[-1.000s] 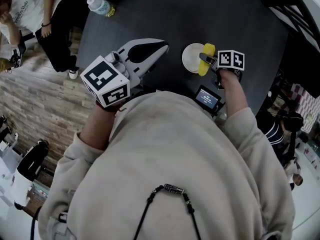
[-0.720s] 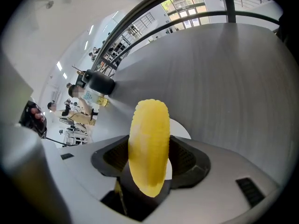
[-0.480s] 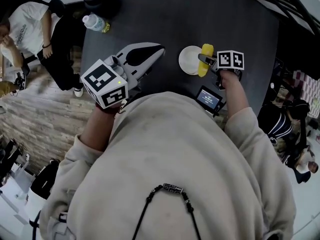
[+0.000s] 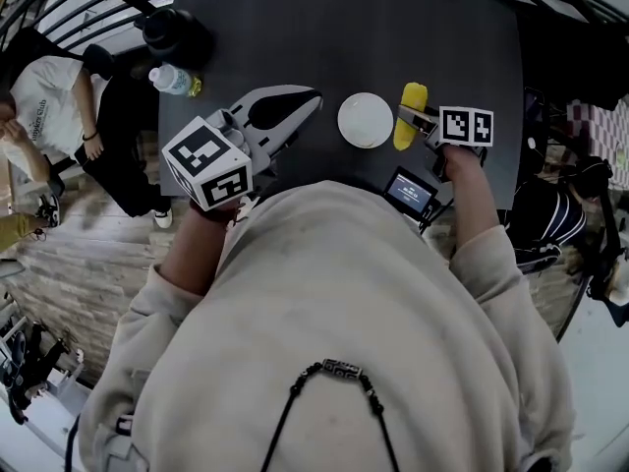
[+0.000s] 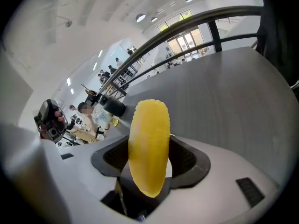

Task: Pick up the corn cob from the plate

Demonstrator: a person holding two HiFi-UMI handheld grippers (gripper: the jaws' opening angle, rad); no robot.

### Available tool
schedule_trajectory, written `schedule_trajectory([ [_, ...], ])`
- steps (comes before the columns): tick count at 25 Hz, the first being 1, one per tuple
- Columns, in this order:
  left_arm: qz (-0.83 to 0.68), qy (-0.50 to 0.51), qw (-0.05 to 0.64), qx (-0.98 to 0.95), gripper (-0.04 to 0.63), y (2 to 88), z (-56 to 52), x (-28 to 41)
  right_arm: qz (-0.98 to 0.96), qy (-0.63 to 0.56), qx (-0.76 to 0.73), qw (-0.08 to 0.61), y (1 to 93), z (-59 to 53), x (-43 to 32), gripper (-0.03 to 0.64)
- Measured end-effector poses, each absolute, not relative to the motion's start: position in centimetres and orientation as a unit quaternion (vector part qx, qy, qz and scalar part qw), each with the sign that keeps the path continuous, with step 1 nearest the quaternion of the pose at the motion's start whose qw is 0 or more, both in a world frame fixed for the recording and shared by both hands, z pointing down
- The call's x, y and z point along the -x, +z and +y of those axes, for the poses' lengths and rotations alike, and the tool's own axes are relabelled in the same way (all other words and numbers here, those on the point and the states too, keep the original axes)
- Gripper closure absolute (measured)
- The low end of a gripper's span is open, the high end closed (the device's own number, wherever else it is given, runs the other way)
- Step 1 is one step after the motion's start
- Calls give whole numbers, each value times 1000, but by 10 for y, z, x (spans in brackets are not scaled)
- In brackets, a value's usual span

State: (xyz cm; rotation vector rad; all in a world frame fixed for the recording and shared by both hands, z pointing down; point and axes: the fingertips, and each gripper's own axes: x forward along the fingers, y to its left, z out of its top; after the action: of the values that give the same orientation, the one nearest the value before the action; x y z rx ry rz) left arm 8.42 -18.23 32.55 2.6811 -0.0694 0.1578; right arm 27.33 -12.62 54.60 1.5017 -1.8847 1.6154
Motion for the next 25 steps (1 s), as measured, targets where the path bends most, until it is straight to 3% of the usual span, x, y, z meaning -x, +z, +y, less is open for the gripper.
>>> schedule_trajectory([
  [13, 23, 50, 206, -977, 589, 324, -164, -107, -705, 449, -544, 71, 452, -100, -273, 357],
  [25, 66, 54, 192, -978, 589, 311, -147, -107, -784, 353, -507, 49, 350, -82, -218, 357],
])
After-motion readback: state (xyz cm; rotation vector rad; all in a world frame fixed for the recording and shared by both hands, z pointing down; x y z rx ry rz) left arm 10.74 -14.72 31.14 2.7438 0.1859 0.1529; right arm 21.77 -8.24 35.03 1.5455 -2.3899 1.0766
